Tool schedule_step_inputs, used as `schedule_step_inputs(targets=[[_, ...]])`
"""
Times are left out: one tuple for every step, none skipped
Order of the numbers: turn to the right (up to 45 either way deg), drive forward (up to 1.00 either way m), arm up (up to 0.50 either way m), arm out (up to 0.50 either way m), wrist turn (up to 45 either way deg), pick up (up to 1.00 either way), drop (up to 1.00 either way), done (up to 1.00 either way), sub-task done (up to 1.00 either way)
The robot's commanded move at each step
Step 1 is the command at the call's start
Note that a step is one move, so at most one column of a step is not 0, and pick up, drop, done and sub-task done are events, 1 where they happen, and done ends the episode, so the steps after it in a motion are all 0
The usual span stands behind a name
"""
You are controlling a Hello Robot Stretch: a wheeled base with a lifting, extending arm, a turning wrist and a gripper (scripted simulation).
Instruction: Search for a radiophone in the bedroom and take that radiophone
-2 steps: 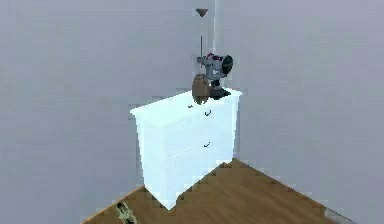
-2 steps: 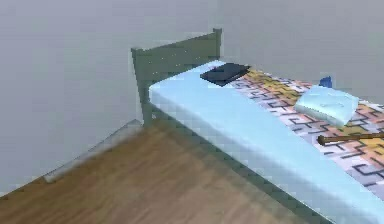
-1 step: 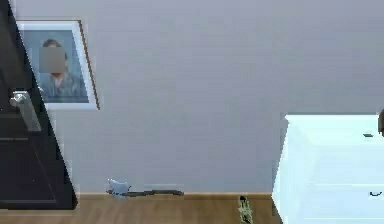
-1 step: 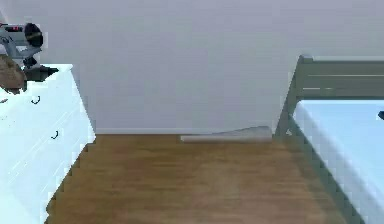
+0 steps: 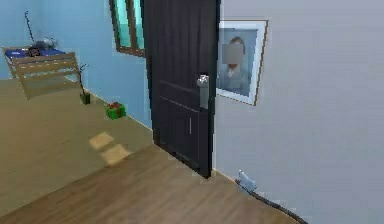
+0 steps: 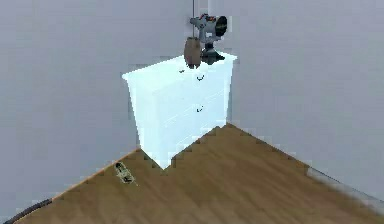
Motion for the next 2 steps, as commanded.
schedule_step_inputs(targets=[[-39.0,0.00,0.00,0.00,0.0,0.00,0.00,0.00,0.00],[0.0,0.65,0.00,0.00,0.0,0.00,0.00,0.00,0.00]])
